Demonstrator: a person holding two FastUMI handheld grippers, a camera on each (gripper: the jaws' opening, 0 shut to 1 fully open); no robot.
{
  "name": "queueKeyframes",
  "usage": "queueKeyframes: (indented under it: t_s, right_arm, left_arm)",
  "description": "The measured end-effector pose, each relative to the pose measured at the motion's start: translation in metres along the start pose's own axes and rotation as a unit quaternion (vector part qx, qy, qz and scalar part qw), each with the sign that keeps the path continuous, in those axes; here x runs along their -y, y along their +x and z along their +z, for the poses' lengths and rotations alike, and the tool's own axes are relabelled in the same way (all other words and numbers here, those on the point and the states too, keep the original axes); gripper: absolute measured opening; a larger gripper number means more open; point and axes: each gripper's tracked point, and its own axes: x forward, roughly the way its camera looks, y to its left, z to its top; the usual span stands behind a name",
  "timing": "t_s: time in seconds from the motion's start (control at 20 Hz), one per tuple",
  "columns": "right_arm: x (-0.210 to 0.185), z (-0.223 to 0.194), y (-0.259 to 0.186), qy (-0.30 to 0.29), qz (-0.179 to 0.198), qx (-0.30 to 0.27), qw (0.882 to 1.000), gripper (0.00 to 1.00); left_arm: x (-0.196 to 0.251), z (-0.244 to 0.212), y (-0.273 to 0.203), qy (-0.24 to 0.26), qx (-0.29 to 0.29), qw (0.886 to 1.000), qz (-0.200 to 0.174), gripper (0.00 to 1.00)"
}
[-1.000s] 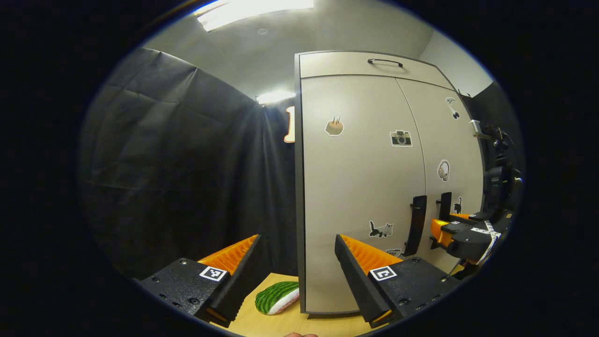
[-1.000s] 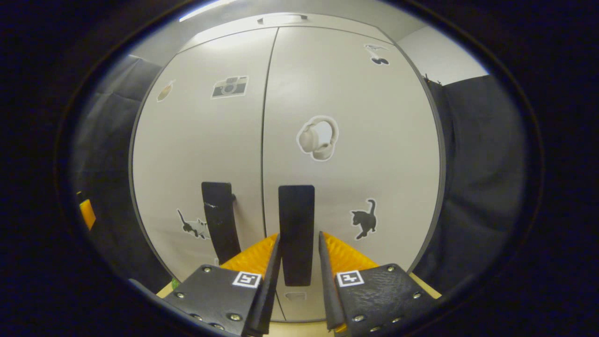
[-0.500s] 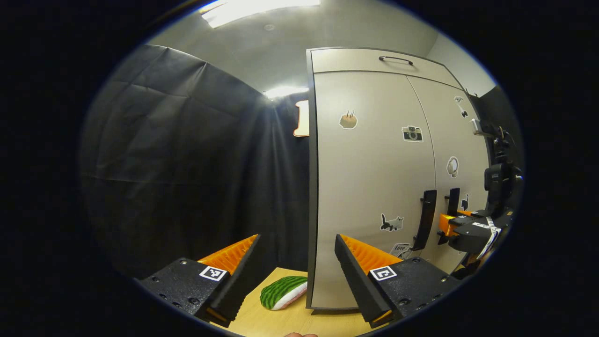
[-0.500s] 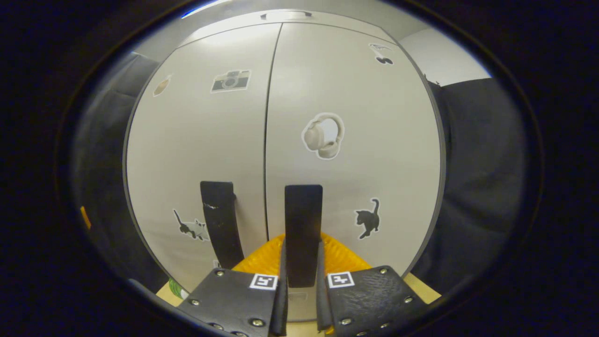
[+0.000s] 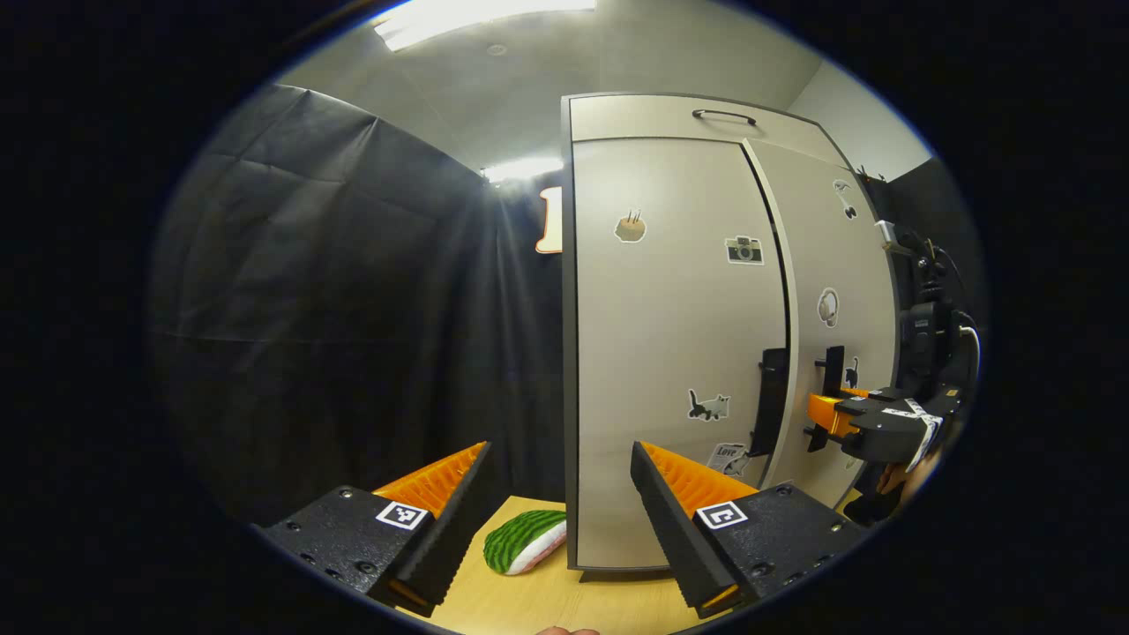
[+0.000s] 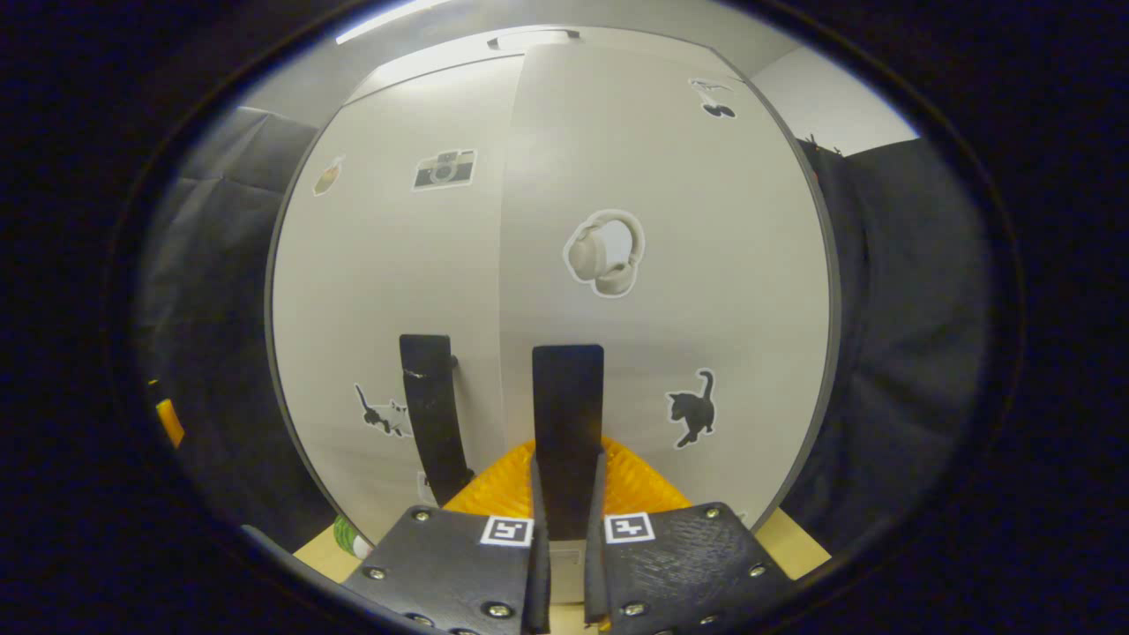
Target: Open the right door of the double-door shoe cabinet with the right hand, and open the left door with the left hand.
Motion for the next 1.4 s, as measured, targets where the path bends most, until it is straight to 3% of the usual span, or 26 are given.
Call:
queueKeyframes:
  t_s: [0.4,0.8,1.1,1.4]
  right_arm:
    - [0.006,0.002,-0.018,0.001,0.067,-0.022,0.998,0.15]
    - [0.014,0.003,-0.028,-0.002,0.119,-0.031,0.992,0.15]
    - [0.024,0.003,-0.037,0.004,0.127,-0.043,0.991,0.15]
    - [0.038,0.003,-0.047,0.014,0.103,-0.044,0.994,0.15]
  left_arm:
    - [0.019,-0.001,-0.019,-0.005,-0.006,1.000,-0.030,0.95]
    - [0.023,-0.002,-0.021,-0.006,-0.007,0.999,-0.031,0.95]
    - [0.035,-0.007,-0.016,-0.011,-0.014,0.999,-0.046,0.98]
    - [0.063,-0.009,-0.014,-0.015,-0.016,0.997,-0.081,0.93]
